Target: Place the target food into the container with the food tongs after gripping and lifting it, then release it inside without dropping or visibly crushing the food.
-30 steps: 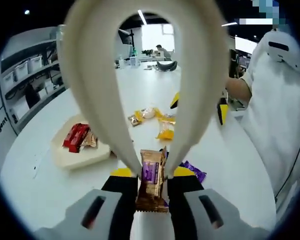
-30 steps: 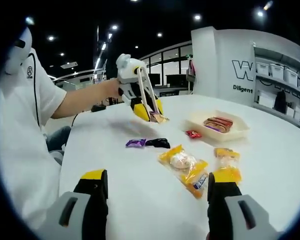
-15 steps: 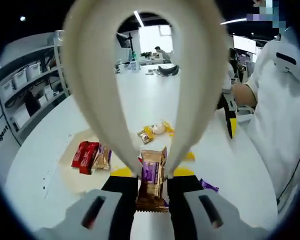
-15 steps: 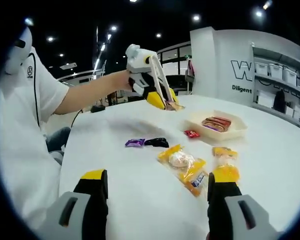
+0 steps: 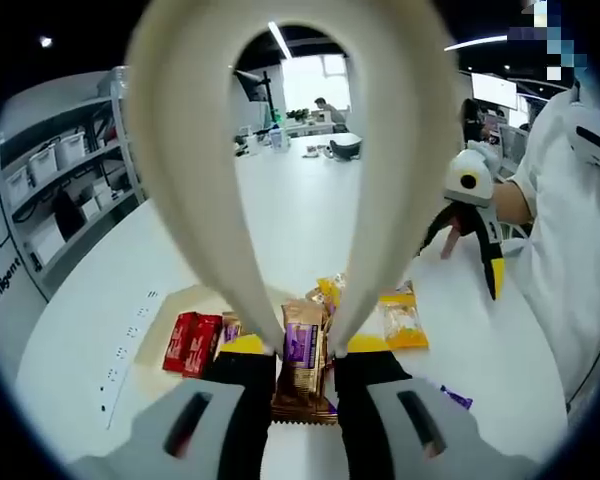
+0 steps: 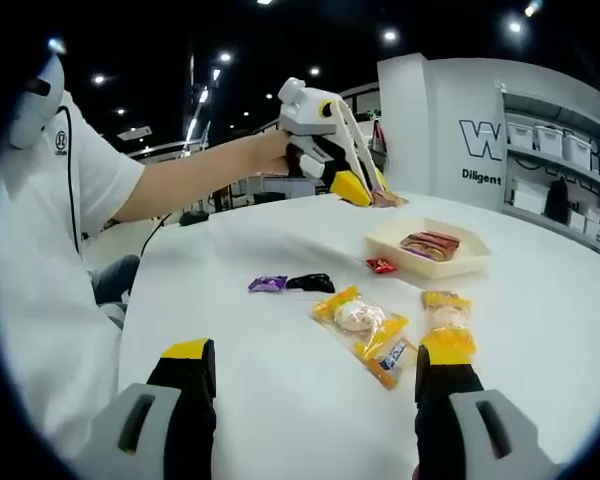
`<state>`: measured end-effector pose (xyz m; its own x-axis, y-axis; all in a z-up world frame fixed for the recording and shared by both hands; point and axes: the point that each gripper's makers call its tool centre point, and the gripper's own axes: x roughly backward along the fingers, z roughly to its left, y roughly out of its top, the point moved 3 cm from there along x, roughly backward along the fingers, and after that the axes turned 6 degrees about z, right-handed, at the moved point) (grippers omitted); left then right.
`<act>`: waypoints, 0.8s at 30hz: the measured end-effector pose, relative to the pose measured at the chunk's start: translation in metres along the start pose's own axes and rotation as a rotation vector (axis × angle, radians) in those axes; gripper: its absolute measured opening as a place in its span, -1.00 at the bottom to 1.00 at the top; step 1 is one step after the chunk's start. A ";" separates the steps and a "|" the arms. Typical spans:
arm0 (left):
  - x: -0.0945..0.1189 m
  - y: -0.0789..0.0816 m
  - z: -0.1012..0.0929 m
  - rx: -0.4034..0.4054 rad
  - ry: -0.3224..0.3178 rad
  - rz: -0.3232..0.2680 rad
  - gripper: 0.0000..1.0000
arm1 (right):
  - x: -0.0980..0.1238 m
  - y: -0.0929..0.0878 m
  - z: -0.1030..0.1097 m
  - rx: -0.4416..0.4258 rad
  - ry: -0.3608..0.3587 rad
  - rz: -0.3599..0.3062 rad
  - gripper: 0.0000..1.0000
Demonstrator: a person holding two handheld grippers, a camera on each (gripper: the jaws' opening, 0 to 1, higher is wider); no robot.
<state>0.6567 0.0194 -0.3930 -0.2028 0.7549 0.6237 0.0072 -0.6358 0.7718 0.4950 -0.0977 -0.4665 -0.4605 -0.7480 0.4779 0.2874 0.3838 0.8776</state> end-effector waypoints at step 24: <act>-0.060 -0.010 0.025 0.062 -0.008 0.043 -0.57 | 0.001 -0.004 -0.003 -0.010 -0.006 0.007 0.62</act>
<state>0.6931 -0.0152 -0.4351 -0.1928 0.7287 0.6572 0.0760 -0.6566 0.7504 0.4964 -0.1016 -0.4695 -0.4636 -0.7420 0.4842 0.2988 0.3835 0.8739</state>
